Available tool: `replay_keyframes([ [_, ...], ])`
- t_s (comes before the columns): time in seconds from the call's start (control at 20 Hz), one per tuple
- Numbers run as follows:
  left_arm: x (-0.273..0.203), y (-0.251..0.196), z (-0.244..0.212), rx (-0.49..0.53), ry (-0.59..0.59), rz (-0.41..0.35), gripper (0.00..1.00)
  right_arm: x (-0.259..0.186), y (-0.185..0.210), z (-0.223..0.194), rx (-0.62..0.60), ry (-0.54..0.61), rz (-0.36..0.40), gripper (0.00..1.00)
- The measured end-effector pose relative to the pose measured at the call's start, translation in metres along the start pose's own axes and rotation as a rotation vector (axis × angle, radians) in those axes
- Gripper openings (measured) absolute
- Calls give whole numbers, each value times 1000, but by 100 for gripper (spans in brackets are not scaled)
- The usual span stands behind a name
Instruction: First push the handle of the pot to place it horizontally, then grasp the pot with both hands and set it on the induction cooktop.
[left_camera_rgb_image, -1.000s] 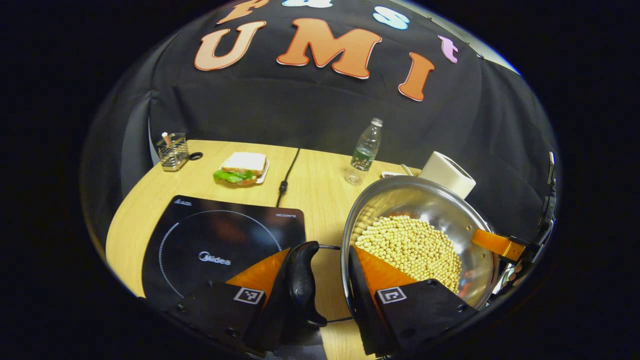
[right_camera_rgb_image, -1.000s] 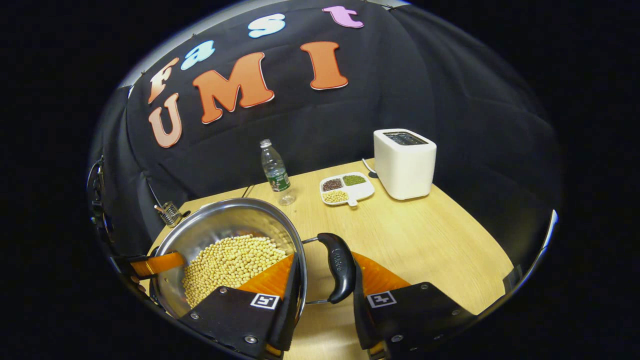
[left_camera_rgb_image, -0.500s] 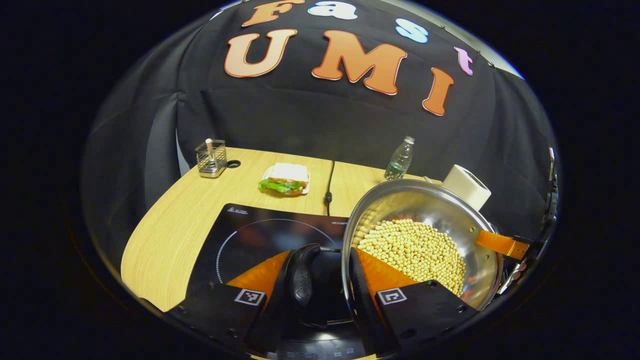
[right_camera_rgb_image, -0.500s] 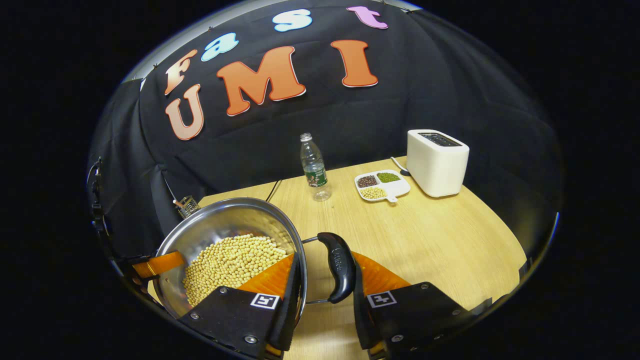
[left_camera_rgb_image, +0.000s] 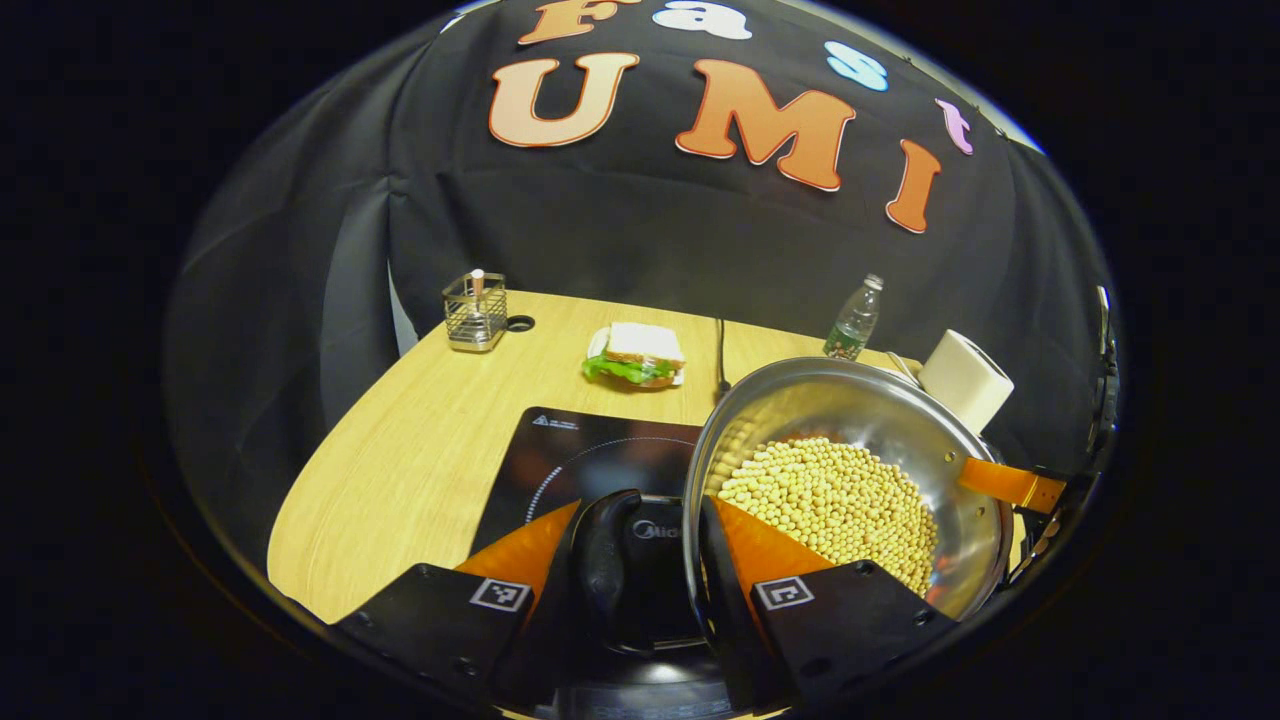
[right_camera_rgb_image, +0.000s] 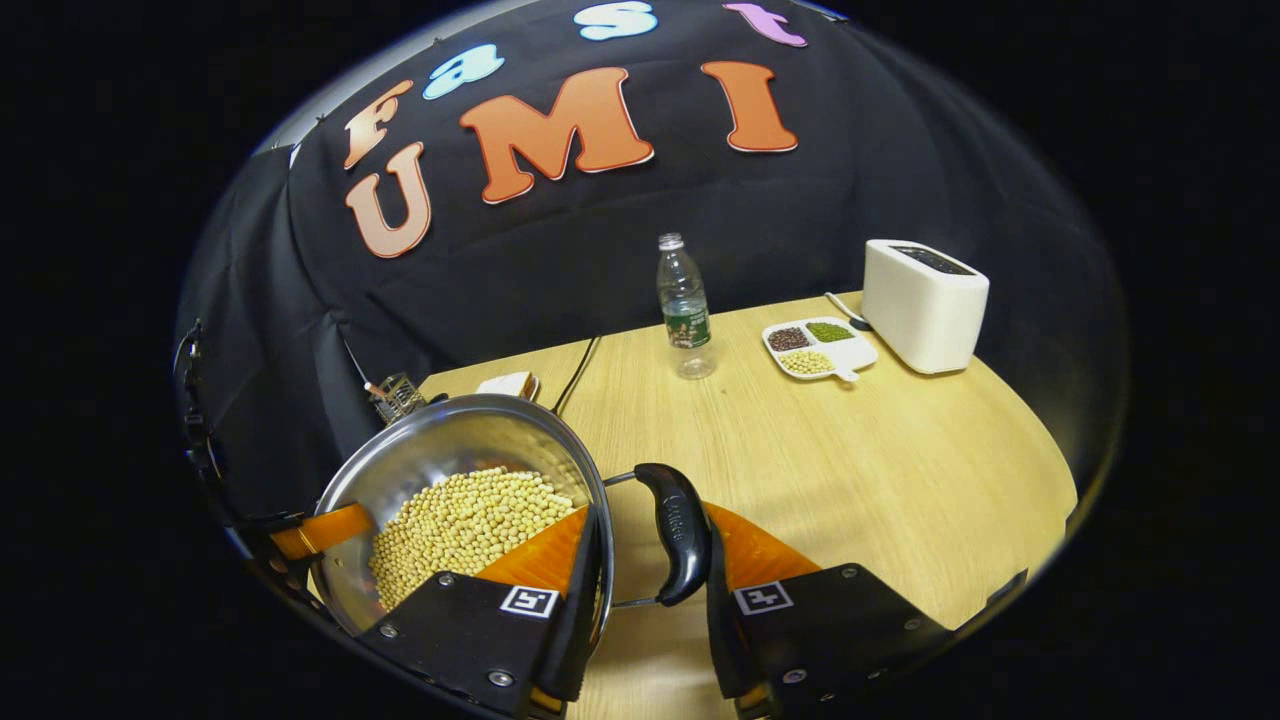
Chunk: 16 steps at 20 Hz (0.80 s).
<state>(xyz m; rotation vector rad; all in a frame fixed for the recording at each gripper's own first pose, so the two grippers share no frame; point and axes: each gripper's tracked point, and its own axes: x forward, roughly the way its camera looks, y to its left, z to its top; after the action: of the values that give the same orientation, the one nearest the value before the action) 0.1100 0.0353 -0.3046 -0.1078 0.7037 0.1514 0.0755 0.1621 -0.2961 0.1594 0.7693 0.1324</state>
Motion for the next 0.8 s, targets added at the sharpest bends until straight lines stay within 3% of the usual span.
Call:
replay_keyframes([
  [0.8,-5,-4,2,-34,45,79,65,54,69,-20,-12,76,60,50],
])
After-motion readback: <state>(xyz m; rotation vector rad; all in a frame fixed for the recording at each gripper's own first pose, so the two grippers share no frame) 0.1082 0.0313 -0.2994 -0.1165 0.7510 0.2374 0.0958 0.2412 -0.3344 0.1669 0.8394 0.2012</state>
